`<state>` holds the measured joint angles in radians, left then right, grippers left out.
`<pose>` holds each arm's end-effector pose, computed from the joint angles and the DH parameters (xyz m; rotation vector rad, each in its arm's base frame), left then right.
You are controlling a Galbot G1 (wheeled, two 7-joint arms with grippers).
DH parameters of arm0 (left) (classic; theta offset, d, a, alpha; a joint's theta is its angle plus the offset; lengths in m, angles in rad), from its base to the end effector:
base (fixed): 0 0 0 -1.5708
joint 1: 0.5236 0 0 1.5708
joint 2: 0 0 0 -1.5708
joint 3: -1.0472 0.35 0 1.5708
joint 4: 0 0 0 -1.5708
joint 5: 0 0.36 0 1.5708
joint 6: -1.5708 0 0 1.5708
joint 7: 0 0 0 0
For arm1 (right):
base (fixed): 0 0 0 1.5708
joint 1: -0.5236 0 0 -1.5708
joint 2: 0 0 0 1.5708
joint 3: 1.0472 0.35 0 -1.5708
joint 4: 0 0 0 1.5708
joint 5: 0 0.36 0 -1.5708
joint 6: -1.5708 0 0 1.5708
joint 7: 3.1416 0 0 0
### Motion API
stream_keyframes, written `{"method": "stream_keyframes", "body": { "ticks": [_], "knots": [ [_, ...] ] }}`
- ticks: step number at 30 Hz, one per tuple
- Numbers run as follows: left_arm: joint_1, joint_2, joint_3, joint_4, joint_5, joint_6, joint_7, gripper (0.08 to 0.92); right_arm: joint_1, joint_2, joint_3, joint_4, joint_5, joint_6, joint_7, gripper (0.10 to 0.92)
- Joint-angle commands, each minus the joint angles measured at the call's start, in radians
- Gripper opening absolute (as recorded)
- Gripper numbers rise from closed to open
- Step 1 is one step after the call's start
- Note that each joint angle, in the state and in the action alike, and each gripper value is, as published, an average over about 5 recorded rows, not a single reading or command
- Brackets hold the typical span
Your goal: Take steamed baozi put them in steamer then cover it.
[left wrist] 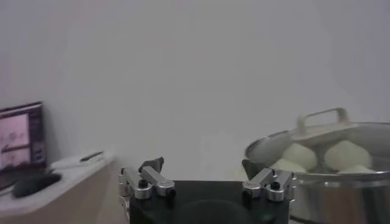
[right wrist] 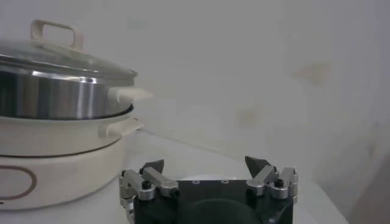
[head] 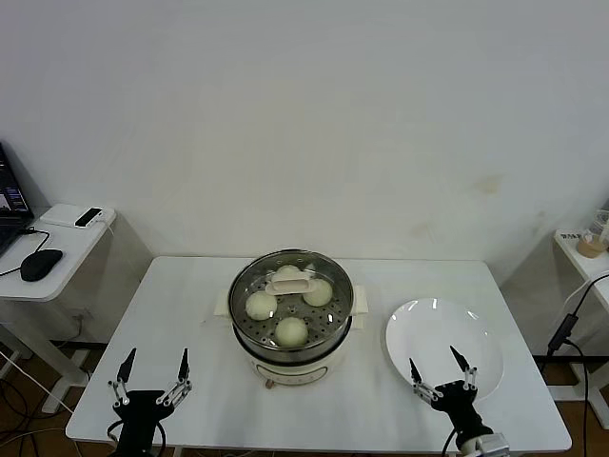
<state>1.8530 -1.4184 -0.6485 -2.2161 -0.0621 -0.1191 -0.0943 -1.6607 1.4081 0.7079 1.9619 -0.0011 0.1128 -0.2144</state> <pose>0.1064 0.0557 -0.2935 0.1293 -3.1065 -0.2111 0.1523 -0.0946 -0.3520 0.2164 -2.9961 0.3394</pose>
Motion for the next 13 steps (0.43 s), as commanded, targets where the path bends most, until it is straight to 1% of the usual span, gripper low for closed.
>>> {"method": "stream_keyframes", "body": {
  "ticks": [1,7,13],
  "knots": [
    [0.056,-0.021,-0.042,0.027,-0.092,-0.048,0.003,0.823,-0.003,-0.003,-0.008,0.006,0.019,-0.019,-0.005,0.823],
    [0.054,-0.022,-0.029,0.035,-0.080,-0.040,0.012,0.823,-0.002,-0.003,-0.019,0.018,0.040,-0.039,0.001,0.823],
    [0.051,-0.022,-0.023,0.038,-0.064,-0.042,0.016,0.823,-0.005,0.002,-0.030,0.028,0.029,-0.052,0.016,0.823]
  ]
}}
